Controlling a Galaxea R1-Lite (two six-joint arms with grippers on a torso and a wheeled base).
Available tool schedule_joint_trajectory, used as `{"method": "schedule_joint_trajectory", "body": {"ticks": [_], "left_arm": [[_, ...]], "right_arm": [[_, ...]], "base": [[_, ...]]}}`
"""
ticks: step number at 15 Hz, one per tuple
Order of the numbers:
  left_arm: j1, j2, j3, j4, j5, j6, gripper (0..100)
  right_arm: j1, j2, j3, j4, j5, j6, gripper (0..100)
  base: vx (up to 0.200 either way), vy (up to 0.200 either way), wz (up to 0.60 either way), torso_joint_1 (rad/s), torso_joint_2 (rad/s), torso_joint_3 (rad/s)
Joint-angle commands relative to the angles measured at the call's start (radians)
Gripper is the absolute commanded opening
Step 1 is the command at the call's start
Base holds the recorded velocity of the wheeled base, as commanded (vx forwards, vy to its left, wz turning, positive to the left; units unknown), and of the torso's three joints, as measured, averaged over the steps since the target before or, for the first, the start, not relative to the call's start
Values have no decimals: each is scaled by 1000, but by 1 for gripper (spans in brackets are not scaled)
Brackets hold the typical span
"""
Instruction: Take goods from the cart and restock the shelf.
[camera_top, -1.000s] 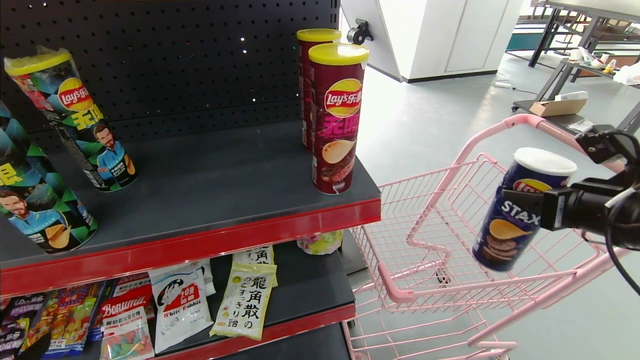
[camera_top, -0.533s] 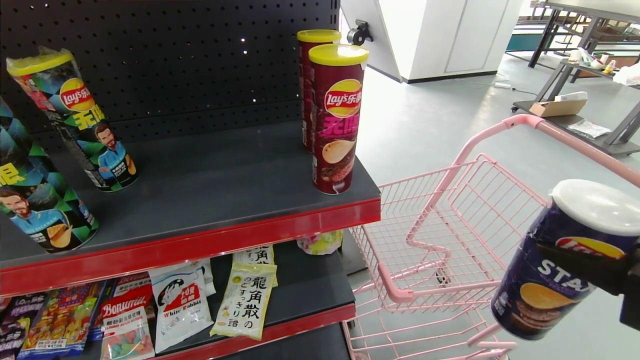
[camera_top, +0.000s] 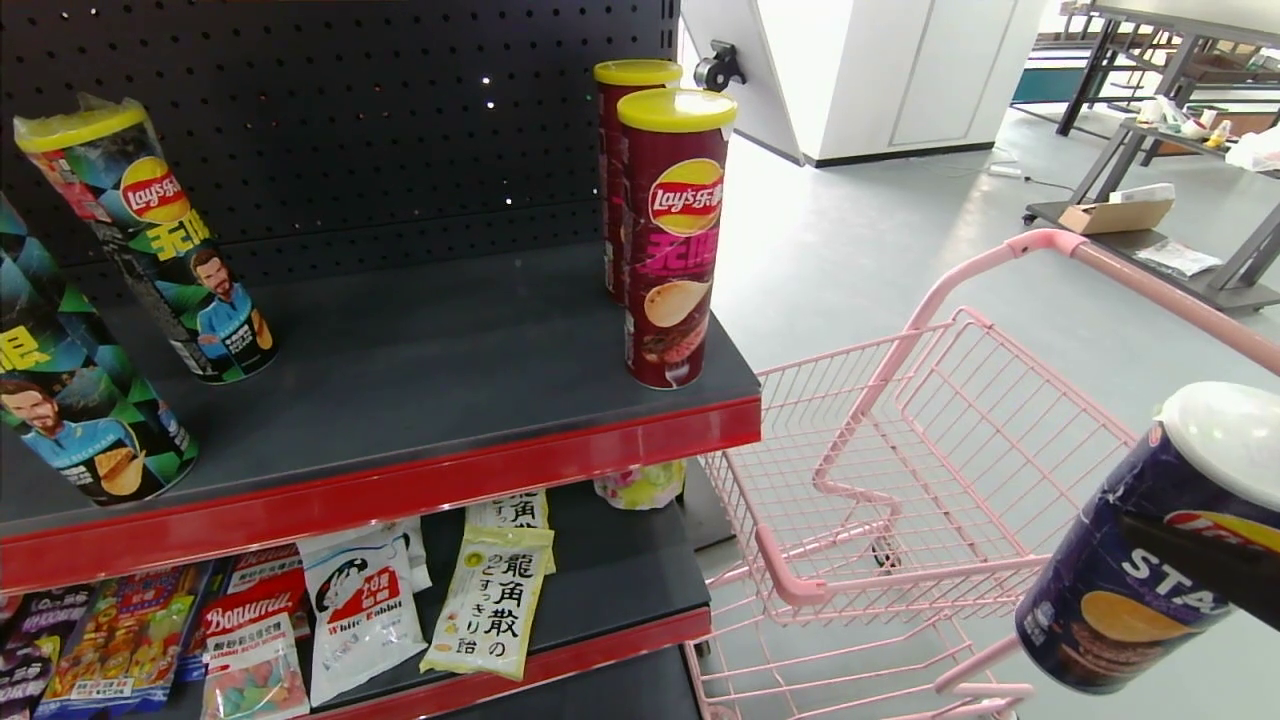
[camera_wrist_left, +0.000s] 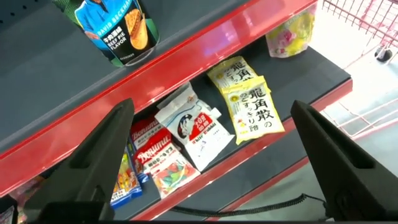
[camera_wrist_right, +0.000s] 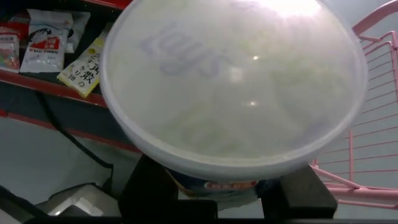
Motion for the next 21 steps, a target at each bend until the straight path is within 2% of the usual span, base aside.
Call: {"method": "schedule_joint_trajectory", "body": {"ticks": [1, 3, 6, 11, 14, 18, 21], "left_arm": [[0, 3, -9, 0, 0, 6, 100], [0, 7, -17, 0, 2, 56, 100], [0, 13, -25, -1, 5, 91, 100], [2, 21, -42, -1, 13, 102, 100], [2, 21, -45, -1, 31, 115, 100], [2, 15, -45, -1, 29, 117, 100], [2, 15, -52, -1, 29, 117, 100]], "right_arm": [[-2, 4, -1, -1, 0, -1, 0], [-4, 8, -5, -1, 0, -1, 0], [-13, 18, -12, -4, 1, 0, 0], [-42, 39, -23, -11, 0, -1, 0], [-45, 41, -31, -9, 1, -9, 0], [-45, 35, -31, -6, 0, -12, 0], [-47, 28, -26, -3, -2, -14, 0]], "base": [[0, 0, 0, 36, -100, -71], [0, 0, 0, 137, -400, -259], [0, 0, 0, 207, -557, -349], [0, 0, 0, 176, -444, -274], [-200, 0, 0, 36, -48, -41], [-200, 0, 0, 4, -11, -1], [0, 0, 200, -6, -2, 4]]}}
